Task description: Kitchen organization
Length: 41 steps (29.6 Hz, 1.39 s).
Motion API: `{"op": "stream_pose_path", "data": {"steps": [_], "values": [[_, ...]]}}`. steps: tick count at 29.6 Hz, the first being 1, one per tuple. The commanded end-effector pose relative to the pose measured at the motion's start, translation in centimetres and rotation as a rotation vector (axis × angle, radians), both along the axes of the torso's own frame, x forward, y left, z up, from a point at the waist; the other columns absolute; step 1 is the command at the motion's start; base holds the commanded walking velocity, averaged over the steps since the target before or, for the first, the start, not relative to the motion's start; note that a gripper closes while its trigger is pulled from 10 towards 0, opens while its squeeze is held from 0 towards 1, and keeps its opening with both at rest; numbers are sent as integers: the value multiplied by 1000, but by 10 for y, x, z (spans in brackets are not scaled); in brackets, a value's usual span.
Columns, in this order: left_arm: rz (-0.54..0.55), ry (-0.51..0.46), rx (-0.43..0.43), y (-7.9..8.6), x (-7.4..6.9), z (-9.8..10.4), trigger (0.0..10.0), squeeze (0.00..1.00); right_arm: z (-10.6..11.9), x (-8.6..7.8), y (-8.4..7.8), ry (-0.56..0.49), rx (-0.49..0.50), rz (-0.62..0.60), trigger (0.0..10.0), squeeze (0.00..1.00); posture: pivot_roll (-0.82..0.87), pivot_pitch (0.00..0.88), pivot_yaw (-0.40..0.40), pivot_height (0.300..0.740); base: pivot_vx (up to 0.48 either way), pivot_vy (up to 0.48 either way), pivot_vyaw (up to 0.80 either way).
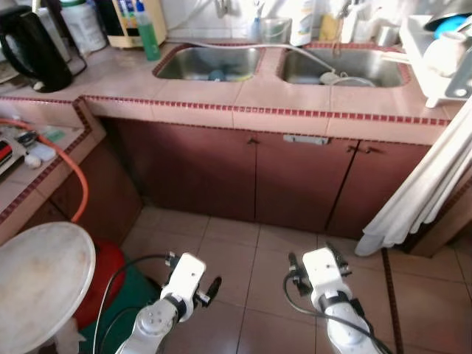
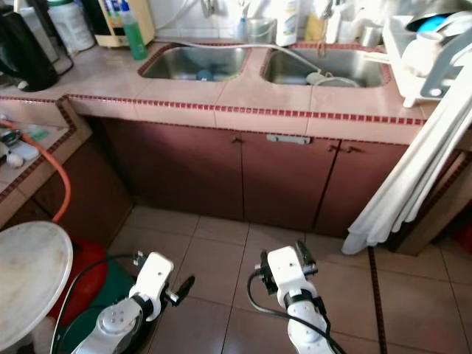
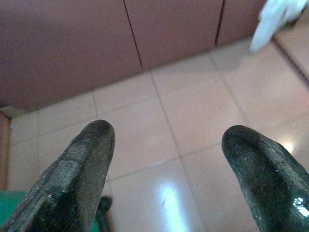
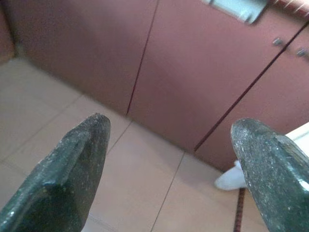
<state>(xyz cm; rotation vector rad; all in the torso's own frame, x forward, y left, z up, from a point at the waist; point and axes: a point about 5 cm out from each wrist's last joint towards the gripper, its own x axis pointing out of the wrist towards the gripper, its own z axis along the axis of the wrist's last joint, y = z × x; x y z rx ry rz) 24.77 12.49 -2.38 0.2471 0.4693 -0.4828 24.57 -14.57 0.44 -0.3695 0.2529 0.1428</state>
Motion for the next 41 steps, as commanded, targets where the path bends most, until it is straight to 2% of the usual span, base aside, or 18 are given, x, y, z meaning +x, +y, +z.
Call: {"op": "stream_pose_path", "data": {"steps": [1,4,5,9,12,15,16,25,33,36,41], "values": [[9,47,50,7,-8,-12,10000,0,-17,-6,5,74,14,36,10000,0,-207,106,118,740,0,0,0],[12,96,53,8,-15,-20,10000,0,-35,-13,5,177,-16,84,10000,0,-213,106,120,740,0,0,0],[12,96,53,8,-15,-20,10000,0,-35,-13,5,177,-16,84,10000,0,-213,106,120,740,0,0,0],[25,133,79,9,-18,-26,10000,0,-51,-22,-1,289,-7,84,10000,0,-209,101,114,740,0,0,0],[4,168,131,11,-25,-33,10000,0,-62,-31,-4,372,-32,82,10000,0,-207,95,110,740,0,0,0],[5,189,148,12,-29,-36,10000,0,-65,-34,-5,399,-49,95,10000,0,-204,96,109,740,0,0,0],[7,217,171,15,-35,-41,10000,0,-70,-39,-6,436,-53,98,10000,0,-201,93,102,740,0,0,0],[-42,251,185,15,-47,-48,10000,0,-78,-50,-16,529,-70,103,10000,0,-187,80,86,740,0,0,0],[-12,293,220,22,-56,-54,10000,0,-83,-57,-21,579,-96,107,10000,0,-169,73,60,740,0,0,0],[-5,303,226,24,-62,-57,10000,0,-87,-64,-29,609,-83,57,10000,0,-169,66,51,740,0,0,0],[2,314,226,26,-68,-59,10000,0,-91,-73,-32,635,-98,62,10000,0,-165,66,42,740,0,0,0]]}}
